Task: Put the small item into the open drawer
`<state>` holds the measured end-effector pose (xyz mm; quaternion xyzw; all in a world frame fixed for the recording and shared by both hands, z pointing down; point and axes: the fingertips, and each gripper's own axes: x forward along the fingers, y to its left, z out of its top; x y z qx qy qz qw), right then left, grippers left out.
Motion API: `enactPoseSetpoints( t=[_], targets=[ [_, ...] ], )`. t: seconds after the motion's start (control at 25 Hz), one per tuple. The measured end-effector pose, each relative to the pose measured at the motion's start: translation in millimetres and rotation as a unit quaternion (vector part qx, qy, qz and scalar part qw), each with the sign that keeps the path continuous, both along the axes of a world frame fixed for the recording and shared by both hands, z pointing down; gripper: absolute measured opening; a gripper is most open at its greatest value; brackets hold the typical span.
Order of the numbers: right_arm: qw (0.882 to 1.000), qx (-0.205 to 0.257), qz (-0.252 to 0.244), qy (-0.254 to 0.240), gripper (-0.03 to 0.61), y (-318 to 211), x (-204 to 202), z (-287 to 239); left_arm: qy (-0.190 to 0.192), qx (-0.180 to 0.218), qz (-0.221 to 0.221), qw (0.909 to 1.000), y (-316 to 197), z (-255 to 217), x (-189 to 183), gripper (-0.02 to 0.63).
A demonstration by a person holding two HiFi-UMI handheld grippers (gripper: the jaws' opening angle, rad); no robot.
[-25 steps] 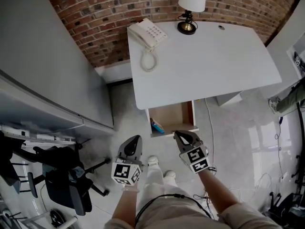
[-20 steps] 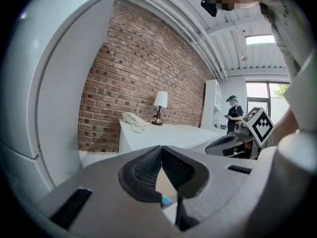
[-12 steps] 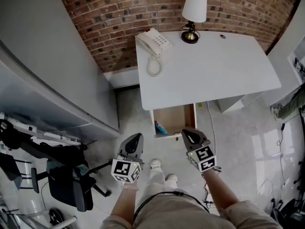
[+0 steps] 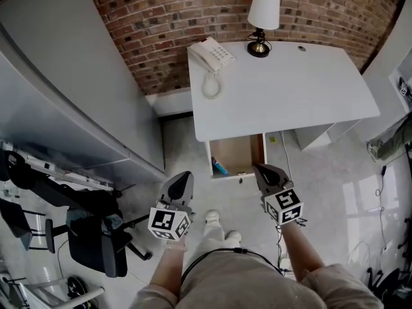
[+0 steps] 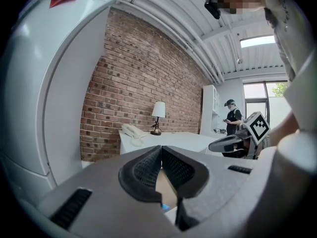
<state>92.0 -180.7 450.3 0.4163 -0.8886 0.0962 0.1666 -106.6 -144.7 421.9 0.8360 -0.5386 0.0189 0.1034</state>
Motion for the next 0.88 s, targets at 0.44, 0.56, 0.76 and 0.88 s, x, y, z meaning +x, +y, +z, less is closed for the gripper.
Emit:
enactPoseSetpoints(
  t=[0.44,0.56,0.76,0.88],
  targets=[
    [0.999,0.025,0.011,-0.027,0.005,9,11,-25,0.003,0.025,-0.017,0.9995,10,-27,-4,0.006],
    [0.999,0.029,0.012,-0.033,0.005,11,12,-31,0.002,0.033,-0.015,0.9993,11,-36,-4,0.006],
    [0.998,0.040,0.012,-0.039,0.005,14,11,-41,-0.005,0.047,-0.012,0.9988,14,-49,-5,0.006],
    [0.998,0.045,0.016,-0.045,0.005,15,11,-45,-0.009,0.051,-0.013,0.9986,17,-54,-7,0.006]
  ],
)
